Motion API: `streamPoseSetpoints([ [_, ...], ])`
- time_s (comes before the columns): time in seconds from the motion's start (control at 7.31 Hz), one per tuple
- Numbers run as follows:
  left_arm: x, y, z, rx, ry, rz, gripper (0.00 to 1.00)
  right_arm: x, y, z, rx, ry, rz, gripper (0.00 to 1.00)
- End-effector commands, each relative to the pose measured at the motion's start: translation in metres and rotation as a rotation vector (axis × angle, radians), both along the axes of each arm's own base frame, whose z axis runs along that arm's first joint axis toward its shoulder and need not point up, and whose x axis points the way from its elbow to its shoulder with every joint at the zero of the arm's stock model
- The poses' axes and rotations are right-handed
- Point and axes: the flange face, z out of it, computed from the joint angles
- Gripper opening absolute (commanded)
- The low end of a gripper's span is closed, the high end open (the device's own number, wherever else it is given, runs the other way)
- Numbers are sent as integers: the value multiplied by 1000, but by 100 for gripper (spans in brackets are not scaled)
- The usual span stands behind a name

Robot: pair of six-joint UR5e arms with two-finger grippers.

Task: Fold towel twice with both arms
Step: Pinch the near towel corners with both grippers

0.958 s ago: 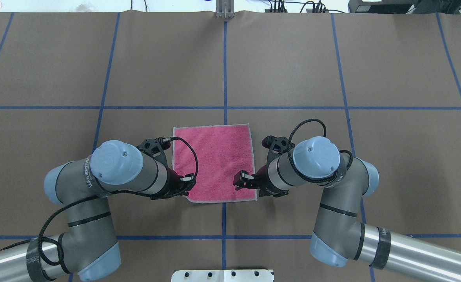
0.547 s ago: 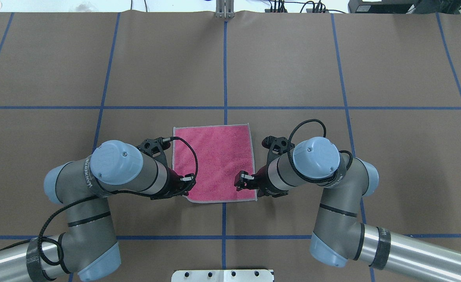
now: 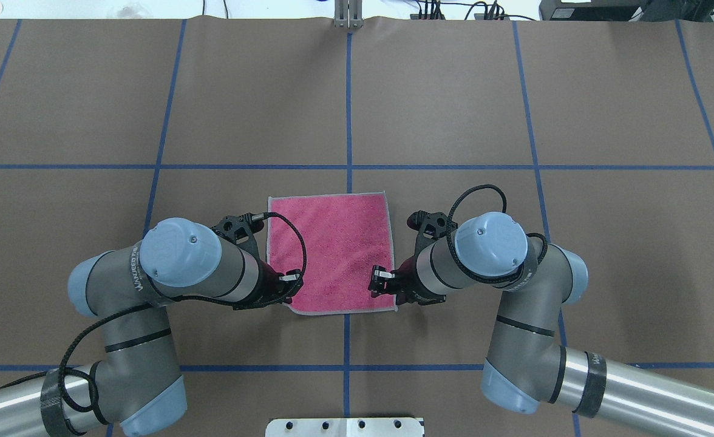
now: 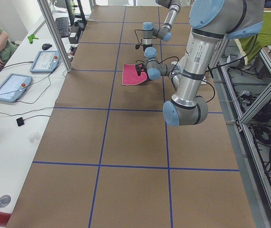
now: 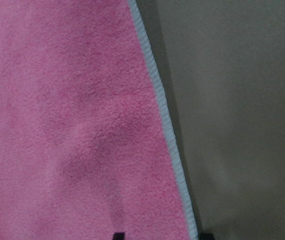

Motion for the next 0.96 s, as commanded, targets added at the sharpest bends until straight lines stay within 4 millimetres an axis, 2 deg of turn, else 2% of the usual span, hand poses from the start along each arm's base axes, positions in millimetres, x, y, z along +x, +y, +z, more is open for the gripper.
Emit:
streamPoseSetpoints([
  [0.0,0,0,0,1,0,0,0,-1,1,0,0,1,-2,0],
  [0.82,0,-1,1,1,-2,0,0,-1,1,-3,-17,-4,7,0],
])
